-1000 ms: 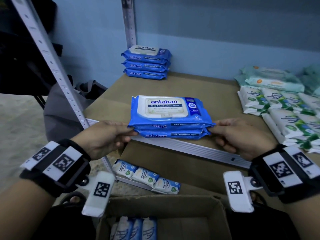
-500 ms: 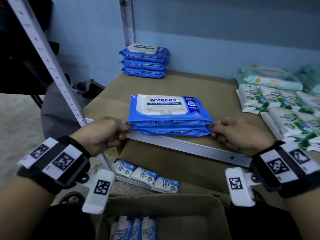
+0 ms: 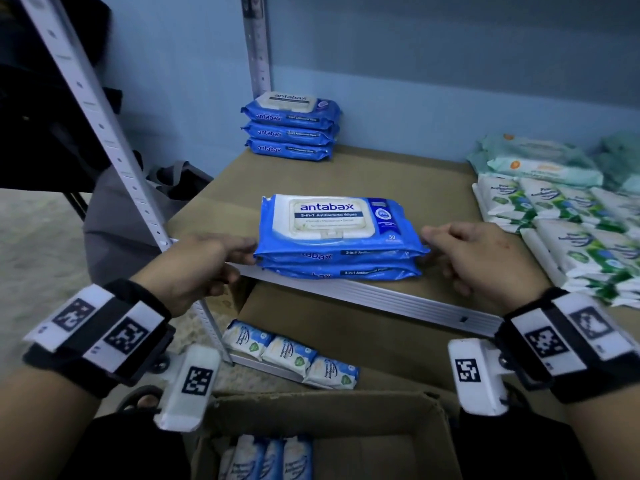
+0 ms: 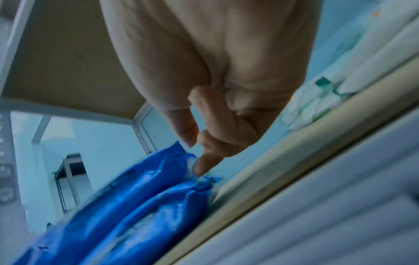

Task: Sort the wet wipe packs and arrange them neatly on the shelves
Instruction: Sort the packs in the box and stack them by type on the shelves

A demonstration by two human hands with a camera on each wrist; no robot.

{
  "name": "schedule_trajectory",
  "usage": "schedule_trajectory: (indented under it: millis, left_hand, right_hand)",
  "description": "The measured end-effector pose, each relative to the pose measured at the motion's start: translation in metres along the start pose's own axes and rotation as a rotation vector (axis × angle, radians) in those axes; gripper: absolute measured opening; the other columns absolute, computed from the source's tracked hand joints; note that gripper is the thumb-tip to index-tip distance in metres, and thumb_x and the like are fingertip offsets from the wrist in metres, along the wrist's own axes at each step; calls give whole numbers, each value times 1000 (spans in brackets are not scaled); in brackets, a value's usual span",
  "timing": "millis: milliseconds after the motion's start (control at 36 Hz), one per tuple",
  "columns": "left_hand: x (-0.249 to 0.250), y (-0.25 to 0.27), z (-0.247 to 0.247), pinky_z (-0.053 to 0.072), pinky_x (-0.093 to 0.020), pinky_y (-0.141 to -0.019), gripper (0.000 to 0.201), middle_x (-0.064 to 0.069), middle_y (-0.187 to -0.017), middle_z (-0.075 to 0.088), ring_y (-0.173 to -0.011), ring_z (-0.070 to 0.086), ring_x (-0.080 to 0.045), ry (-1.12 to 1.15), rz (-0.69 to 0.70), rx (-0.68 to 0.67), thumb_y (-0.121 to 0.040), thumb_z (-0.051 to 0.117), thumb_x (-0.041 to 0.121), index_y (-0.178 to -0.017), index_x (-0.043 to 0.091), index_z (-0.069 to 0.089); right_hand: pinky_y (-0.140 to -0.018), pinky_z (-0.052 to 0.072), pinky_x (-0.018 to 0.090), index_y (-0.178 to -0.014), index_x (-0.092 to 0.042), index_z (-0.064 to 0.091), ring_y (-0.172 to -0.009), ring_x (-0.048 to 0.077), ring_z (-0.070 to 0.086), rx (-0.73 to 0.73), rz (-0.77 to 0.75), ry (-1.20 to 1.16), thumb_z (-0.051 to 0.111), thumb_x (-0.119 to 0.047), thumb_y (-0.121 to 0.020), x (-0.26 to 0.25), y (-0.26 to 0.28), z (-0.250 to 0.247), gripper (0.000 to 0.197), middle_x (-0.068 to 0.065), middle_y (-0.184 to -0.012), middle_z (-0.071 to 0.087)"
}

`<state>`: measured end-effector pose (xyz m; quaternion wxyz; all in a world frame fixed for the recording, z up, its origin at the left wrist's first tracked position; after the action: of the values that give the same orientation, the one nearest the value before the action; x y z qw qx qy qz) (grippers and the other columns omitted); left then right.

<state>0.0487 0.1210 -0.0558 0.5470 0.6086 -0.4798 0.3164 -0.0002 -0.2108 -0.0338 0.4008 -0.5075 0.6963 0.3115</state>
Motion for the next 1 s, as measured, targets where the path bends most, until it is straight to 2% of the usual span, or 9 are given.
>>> schedule_trajectory:
  millis: [222, 306, 417, 528, 611, 694, 805, 889, 1000]
  left_hand:
    - [10, 5, 10, 14, -18, -39, 15, 5, -81, 61, -48, 35, -6, 162, 6, -123, -91, 62, 28, -100, 18, 66]
    - [12, 2, 9, 13, -18, -38, 17, 0, -82, 44, -48, 35, -5, 188, 27, -98, -89, 64, 23, -103, 15, 60]
    - [14, -2, 10, 12, -18, -38, 8, 1, -70, 47, -46, 36, -6, 166, 58, -65, -92, 62, 19, -85, 14, 60]
    - [12, -4, 12, 14, -17, -37, 11, -2, -70, 40, -45, 33, -7, 102, 108, -3, -92, 62, 18, -95, 9, 59]
    - [14, -5, 11, 19, -20, -40, 18, 0, -62, 38, -48, 32, -11, -3, 168, 90, -87, 67, 23, -78, 14, 54]
    - [21, 1, 11, 34, -23, -45, 20, 2, -60, 52, -50, 43, -10, -158, 300, 221, -84, 71, 25, -76, 10, 62]
    - [40, 20, 18, 39, -5, -56, 8, 12, -71, 62, -58, 54, 3, -361, 634, 396, -86, 70, 23, -85, 17, 65]
    - [47, 26, 31, 43, -19, -76, 13, 13, -94, 65, -83, 56, -4, -620, 875, 361, -94, 59, 34, -102, 27, 68]
    - [44, 22, 48, 40, -27, -96, 35, 9, -119, 66, -110, 56, -12, -733, 962, 187, -96, 46, 41, -120, 26, 68]
  right_hand:
    - [-32, 23, 16, -93, -11, 59, -39, 10, 35, 36, 79, -360, 70, -6, -87, -2, -1, 12, 13, -5, -51, 51]
    - [-31, 22, 16, -90, -12, 57, -38, 9, 34, 40, 85, -367, 69, -1, -86, -2, -1, 11, 16, 0, -56, 49]
    - [-30, 24, 16, -89, -12, 55, -34, 10, 33, 47, 50, -343, 67, 6, -84, -2, -2, 8, 22, 6, -60, 46]
    - [-30, 26, 19, -87, -12, 55, -30, 11, 32, 72, 7, -315, 64, 9, -85, -3, -3, 9, 23, -3, -49, 47]
    - [-33, 31, 19, -90, -12, 59, -30, 10, 38, 117, -48, -202, 64, 5, -85, -3, -4, 11, 18, -7, -48, 49]
    - [-47, 39, 22, -94, -16, 63, -42, 5, 47, 201, -170, 45, 63, -7, -83, -8, -4, 11, 14, -6, -62, 56]
    - [-73, 42, 28, -97, -21, 65, -72, 8, 51, 327, -457, 408, 60, -16, -87, -28, 9, 14, 12, -8, -89, 61]
    - [-86, 35, 23, -109, -19, 66, -98, 15, 54, 233, -643, 468, 52, -17, -96, -40, 16, 26, 19, -8, -109, 62]
    - [-103, 33, 24, -123, -18, 66, -117, 17, 51, 64, -729, 513, 42, -26, -97, -41, 16, 46, 36, -5, -134, 59]
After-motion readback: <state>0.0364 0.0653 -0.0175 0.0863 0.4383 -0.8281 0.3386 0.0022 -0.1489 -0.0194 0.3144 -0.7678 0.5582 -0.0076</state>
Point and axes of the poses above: each hand's wrist, its own y-axis away from the middle knuckle, its own z-axis out of the palm, x = y × z, the point moved 3 cm from there along -y, towards the middle knuckle
